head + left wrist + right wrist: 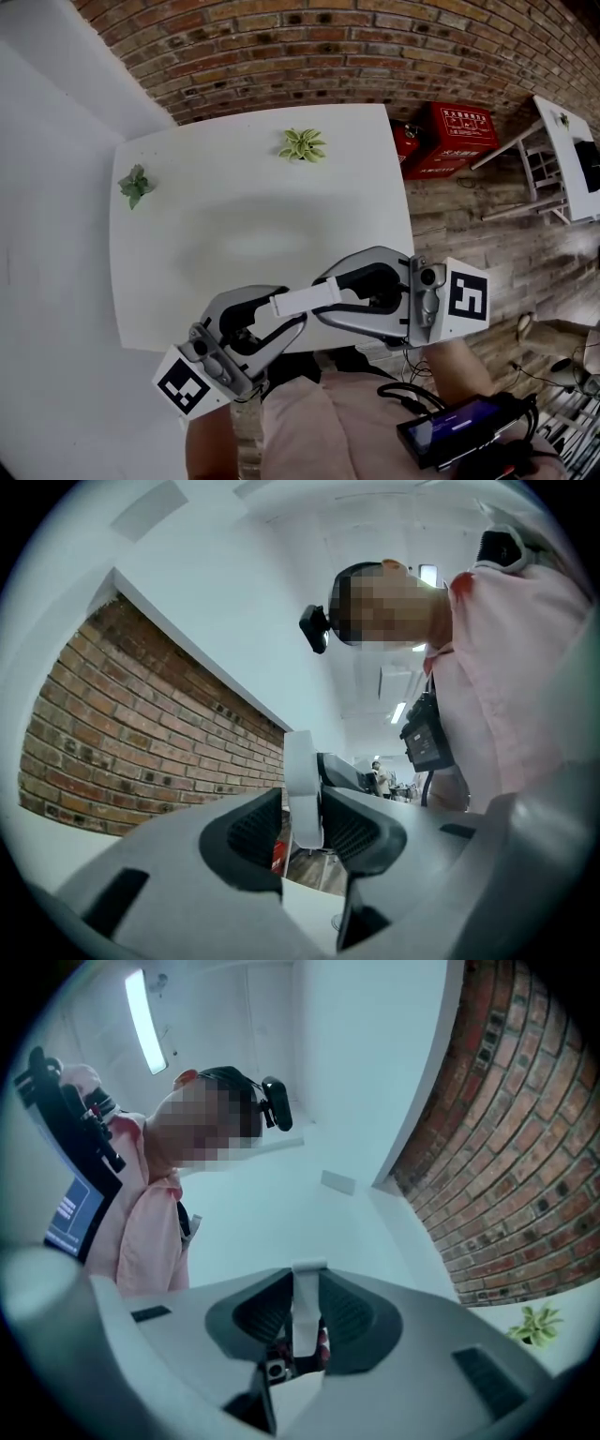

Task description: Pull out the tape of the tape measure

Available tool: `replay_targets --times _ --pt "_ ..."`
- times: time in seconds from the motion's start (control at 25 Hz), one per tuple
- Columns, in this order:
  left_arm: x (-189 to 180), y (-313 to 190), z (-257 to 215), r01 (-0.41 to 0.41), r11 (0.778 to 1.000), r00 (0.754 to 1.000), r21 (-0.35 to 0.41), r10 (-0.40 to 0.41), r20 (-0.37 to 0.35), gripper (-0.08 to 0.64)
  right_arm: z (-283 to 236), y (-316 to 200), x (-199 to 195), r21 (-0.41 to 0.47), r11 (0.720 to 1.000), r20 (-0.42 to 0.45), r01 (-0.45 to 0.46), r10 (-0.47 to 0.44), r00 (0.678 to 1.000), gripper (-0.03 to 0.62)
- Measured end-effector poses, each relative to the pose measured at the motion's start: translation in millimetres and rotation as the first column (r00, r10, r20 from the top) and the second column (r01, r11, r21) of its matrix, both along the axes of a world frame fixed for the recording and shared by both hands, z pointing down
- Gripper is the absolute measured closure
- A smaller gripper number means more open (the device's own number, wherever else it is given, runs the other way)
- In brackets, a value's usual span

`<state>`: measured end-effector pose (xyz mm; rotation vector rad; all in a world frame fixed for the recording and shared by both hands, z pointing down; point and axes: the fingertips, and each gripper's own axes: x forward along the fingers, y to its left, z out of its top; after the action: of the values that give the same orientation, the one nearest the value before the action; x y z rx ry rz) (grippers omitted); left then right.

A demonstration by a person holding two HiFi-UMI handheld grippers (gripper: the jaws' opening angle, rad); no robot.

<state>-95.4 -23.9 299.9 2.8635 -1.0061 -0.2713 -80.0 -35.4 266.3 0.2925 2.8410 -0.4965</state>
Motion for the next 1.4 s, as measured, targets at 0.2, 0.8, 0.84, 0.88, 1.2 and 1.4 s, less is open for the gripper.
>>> replay_targets --times 0.2,0.8,0.84,0.88,1.2,1.4 --pt "8.1 6.1 3.6 -0.029 1.000 0.999 -0.007 0.029 0.045 0.440 1.1 5.7 -0.6 0.013 0.998 -0.038 0.062 -0.062 0.997 0.495" --pt "3.4 10.1 -4.1 -0.013 0.999 0.997 0.030 0.010 0.071 0.463 -24.6 -3.6 15.6 -0.041 0.998 -0.112 -0.038 0.033 0.993 0.404" --pt "4.0 10.0 -5.9 -0.009 0.999 0.997 0.036 0.006 0.077 0.463 -26.3 -5.5 18.0 -0.050 0.997 -0.130 -0.053 0.046 0.990 0.409" --pt "4.6 10.1 -7.6 -0.007 0.999 0.997 0.044 0.003 0.082 0.463 -27.2 -7.2 19.7 -0.064 0.996 -0.146 -0.064 0.054 0.988 0.415" --pt "14.1 13.9 -7.8 -0.029 0.996 0.993 0.084 0.019 0.117 0.463 -21.2 1.1 27.4 -0.281 0.959 -0.257 -0.026 -0.049 0.965 0.445" --pt "19.7 14.1 -7.4 -0.039 0.993 0.988 0.109 0.021 0.155 0.463 -9.3 -4.6 31.3 -0.384 0.921 -0.307 -0.064 -0.062 0.950 0.442"
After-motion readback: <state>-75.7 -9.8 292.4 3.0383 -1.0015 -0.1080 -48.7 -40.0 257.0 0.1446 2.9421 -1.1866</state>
